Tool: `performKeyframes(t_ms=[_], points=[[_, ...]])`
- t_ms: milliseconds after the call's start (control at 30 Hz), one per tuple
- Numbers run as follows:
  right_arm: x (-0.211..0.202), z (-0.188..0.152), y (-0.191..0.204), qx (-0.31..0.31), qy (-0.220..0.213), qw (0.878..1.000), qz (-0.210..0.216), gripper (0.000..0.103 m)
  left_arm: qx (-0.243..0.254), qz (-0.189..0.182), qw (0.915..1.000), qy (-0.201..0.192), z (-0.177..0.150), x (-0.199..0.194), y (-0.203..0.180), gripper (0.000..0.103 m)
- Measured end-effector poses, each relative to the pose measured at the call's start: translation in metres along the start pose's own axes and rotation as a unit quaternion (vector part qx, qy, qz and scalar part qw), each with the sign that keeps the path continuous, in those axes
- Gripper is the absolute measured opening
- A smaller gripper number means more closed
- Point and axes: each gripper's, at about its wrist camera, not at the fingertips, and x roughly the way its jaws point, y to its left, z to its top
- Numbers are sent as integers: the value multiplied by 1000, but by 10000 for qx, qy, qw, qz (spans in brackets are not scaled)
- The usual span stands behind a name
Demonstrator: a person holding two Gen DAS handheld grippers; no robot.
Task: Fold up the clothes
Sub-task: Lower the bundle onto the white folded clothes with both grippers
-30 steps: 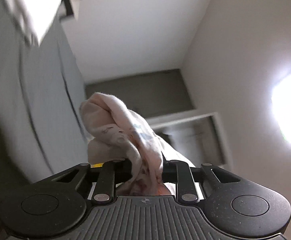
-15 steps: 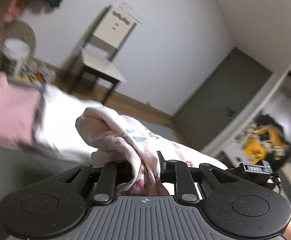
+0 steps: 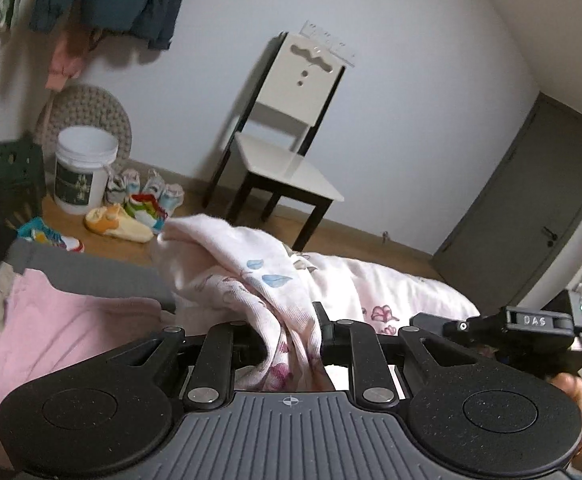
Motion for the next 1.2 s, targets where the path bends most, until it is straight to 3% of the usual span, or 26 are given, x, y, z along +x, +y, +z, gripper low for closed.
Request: performKeyframes(t_ms=[200, 333, 433, 467, 533, 600, 667, 767, 833, 900, 933, 1000, 1067, 1100, 1200], points=[[24, 0, -47, 411, 250, 9984, -309, 28, -53, 172, 9986, 490, -21, 38, 27, 20], [22, -10, -71, 837, 360, 9957, -187, 30, -292, 174, 9973, 645, -35, 43, 43, 21], [18, -12, -73, 1038, 367, 9939, -71, 35, -209, 171, 9974, 661, -36, 40, 44, 31], [16, -12, -73, 1091, 368, 9933, -64, 42, -174, 216, 9973, 682, -35, 38, 43, 34], [7, -11, -71, 1113, 309, 9932, -172, 53, -55, 438, 9966, 691, -34, 33, 42, 56], [-6, -13, -63, 922, 261, 9944, -453, 57, 155, 678, 9957, 605, -34, 23, 38, 64], [-19, -15, -56, 730, 213, 9944, -733, 71, 412, 777, 9950, 476, -36, 9, 33, 66], [-42, -25, -37, 25, 77, 9928, -1193, 70, 740, 767, 9941, 199, -38, -14, 19, 66], [-54, -37, -15, -677, -203, 9895, -1258, 68, 941, 681, 9932, -23, -39, -27, 8, 66], [-63, -50, 9, -1385, -476, 9817, -1219, 64, 1183, 593, 9911, -144, -42, -27, -7, 72], [-61, -56, 23, -1813, -571, 9734, -1279, 63, 1304, 548, 9897, -204, -44, -27, -15, 83], [-48, -67, 49, -2626, -644, 9494, -1600, 63, 1544, 459, 9864, -324, -47, -28, -30, 89], [-28, -77, 72, -3371, -620, 9168, -2051, 63, 1783, 369, 9823, -443, -50, -29, -45, 89], [-15, -80, 79, -3567, -574, 9060, -2206, 63, 1932, 444, 9790, -479, -54, -25, -52, 89], [15, -84, 86, -3708, -707, 8959, -2343, 63, 2314, 1049, 9664, -388, -71, 1, -64, 89]])
